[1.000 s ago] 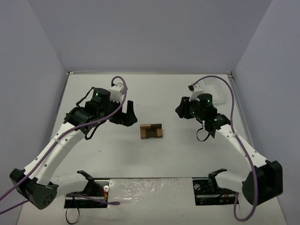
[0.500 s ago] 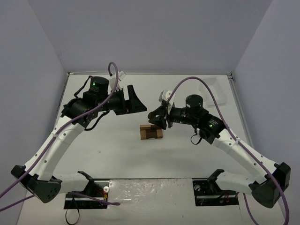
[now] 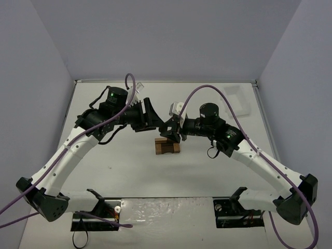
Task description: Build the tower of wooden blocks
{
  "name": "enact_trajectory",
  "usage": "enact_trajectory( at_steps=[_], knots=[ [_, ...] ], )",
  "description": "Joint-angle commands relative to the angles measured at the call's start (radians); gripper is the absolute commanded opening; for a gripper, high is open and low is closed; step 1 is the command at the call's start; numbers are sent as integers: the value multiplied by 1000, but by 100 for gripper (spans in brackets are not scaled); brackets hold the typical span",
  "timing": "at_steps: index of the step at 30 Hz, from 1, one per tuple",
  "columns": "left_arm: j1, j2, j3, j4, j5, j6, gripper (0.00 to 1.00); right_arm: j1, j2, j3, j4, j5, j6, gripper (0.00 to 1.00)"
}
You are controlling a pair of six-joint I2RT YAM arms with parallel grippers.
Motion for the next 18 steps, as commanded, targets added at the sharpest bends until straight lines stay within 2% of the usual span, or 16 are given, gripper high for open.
enact_trajectory(
  at_steps=[1,6,10,13,15,18],
  knots=[
    [-25,18,25,48,-5,-15,48,15,0,51,76,-14,-17,0],
    [-47,44,40,48,-21,-4,36,18,-3,42,74,-12,-24,1],
    [-56,55,51,47,-28,4,16,18,0,39,74,-11,-27,2],
    [-57,49,43,45,-38,14,2,19,4,35,76,-1,-30,7],
    [-57,37,27,44,-56,24,0,18,6,31,74,12,-29,21],
    [-57,12,9,7,-125,65,0,16,4,19,72,39,-13,58]
  ],
)
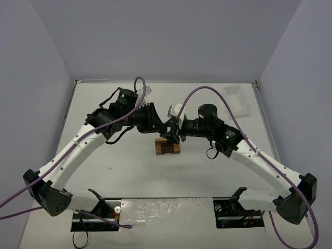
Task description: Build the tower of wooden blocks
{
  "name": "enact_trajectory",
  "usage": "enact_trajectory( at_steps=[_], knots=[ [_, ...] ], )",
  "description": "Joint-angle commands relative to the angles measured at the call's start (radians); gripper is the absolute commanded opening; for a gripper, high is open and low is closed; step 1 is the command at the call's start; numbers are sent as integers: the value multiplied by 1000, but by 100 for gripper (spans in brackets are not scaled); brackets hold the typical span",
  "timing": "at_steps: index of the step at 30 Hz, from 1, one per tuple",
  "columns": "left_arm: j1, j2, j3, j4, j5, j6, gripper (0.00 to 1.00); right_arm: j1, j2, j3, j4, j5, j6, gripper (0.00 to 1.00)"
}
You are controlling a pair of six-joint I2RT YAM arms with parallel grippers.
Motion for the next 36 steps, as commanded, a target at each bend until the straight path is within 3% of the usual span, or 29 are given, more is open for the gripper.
enact_trajectory(
  at_steps=[1,7,11,13,17,24,29,36],
  knots=[
    [-6,-55,10,-36,-103,94,0,6,-12,13,79,39,17,64],
    [-6,-137,-77,-188,-430,284,0,3,-57,-23,-3,253,130,98],
    [-6,-173,-209,-204,-619,307,0,2,-99,-38,-76,439,197,100],
    [-5,-179,-312,-212,-751,243,0,1,-142,-60,-108,513,230,100],
    [-4,-137,-419,-212,-871,169,0,-1,-197,-85,-146,616,292,100],
    [4,-11,-523,-155,-972,98,0,0,-270,-103,-235,699,339,100],
    [6,43,-628,-29,-953,20,10,-1,-346,-138,-274,717,364,100],
    [-3,174,-630,5,-992,-56,14,-1,-428,-161,-307,680,359,100]
  ],
)
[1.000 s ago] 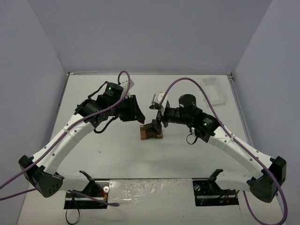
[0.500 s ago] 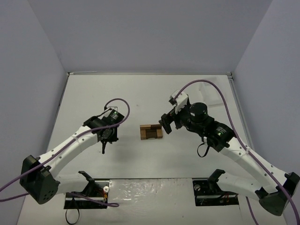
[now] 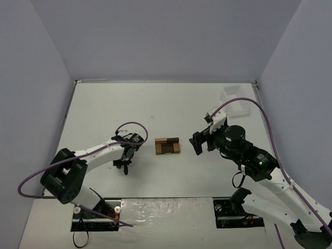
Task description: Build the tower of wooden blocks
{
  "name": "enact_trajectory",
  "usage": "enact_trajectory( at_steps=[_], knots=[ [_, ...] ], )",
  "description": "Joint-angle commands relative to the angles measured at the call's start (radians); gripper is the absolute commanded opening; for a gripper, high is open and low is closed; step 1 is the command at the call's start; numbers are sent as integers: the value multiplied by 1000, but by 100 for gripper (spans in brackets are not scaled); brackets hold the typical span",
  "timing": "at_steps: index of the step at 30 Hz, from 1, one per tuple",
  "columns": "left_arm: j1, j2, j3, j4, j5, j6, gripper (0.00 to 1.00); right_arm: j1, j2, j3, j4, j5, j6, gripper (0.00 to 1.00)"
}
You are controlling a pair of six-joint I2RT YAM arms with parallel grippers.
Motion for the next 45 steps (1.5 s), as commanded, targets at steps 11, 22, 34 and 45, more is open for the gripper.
enact_trajectory(
  at_steps=[11,22,34,45],
  knots=[
    [-56,180,101,50,-11,-172,35,1,-70,-7,-12,-29,11,100],
    [-60,38,187,-2,26,-221,52,0,-105,3,-62,-53,-15,100],
    [-24,-45,115,11,106,-122,59,0,-72,17,-68,-79,-47,100],
    [109,-118,-45,182,293,69,59,0,-80,-3,-67,-106,-57,100]
  ],
)
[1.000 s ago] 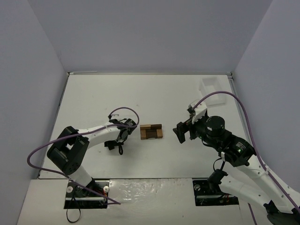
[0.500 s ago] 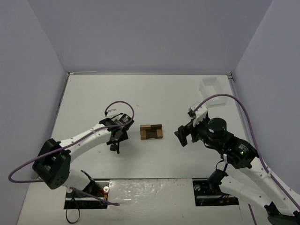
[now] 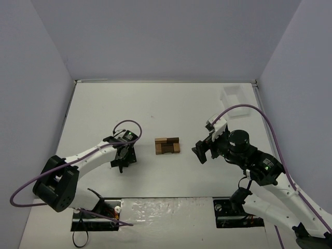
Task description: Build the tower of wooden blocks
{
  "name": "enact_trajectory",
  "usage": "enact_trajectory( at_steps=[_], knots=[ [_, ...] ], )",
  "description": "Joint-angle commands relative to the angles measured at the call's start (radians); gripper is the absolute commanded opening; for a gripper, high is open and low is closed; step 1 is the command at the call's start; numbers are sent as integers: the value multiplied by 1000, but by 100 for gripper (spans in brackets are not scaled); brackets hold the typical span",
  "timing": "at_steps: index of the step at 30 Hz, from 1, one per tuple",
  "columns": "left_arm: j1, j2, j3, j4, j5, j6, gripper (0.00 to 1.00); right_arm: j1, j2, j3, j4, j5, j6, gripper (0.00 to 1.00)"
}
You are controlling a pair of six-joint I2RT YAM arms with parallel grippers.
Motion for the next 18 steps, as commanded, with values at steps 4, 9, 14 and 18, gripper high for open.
enact_trajectory(
  at_steps=[4,9,14,18],
  knots=[
    [55,-21,-8,84,92,139,58,0,9,14,49,-14,-4,100],
    [56,-10,-16,89,107,169,52,0,16,13,49,-11,4,100],
    [56,-13,-23,93,126,191,50,0,18,10,49,-1,11,100],
    [56,-27,-26,93,123,191,41,0,20,6,49,5,7,100]
  ],
)
